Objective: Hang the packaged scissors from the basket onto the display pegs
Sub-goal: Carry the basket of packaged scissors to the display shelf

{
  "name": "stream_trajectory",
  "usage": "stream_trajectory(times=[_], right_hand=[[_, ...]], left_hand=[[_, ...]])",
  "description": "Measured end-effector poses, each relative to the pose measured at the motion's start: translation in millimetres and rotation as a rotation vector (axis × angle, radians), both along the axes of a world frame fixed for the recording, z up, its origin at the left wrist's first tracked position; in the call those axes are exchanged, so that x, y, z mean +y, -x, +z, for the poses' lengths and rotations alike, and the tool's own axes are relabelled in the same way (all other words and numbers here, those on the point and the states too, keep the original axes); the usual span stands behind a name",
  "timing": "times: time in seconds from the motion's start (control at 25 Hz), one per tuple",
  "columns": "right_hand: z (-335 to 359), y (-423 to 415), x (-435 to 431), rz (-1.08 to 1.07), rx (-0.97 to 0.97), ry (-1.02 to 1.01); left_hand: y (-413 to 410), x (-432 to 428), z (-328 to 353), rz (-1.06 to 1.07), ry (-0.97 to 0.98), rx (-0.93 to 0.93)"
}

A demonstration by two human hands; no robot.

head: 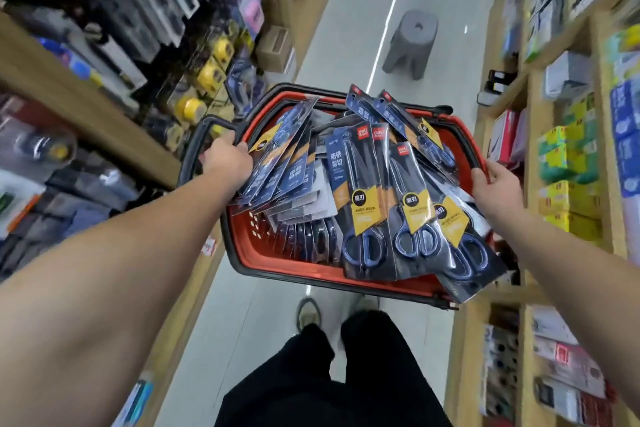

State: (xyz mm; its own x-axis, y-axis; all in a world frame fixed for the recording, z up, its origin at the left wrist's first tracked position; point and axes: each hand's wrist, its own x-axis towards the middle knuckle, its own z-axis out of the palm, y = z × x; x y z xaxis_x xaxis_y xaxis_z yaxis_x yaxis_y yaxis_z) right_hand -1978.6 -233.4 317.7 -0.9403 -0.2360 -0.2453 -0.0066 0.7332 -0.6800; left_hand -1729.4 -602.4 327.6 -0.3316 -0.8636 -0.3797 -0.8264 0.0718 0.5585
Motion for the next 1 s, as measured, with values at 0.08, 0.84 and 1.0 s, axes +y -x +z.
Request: stream_trajectory(times=[0.08,0.84,1.0], right_hand=[[-8,58,-26,-0.015,-0.037,0.026],[-26,625,-309,0.083,-0.061,0.024],[-16,714,-367,0.082,-0.086,0.011]], left_hand=[[58,-27,0,0.010,0.001,0.018],[577,-293,-29,0.062,-0.002,0.019],[672,-346,-31,0.064,-0.021,-0.019]])
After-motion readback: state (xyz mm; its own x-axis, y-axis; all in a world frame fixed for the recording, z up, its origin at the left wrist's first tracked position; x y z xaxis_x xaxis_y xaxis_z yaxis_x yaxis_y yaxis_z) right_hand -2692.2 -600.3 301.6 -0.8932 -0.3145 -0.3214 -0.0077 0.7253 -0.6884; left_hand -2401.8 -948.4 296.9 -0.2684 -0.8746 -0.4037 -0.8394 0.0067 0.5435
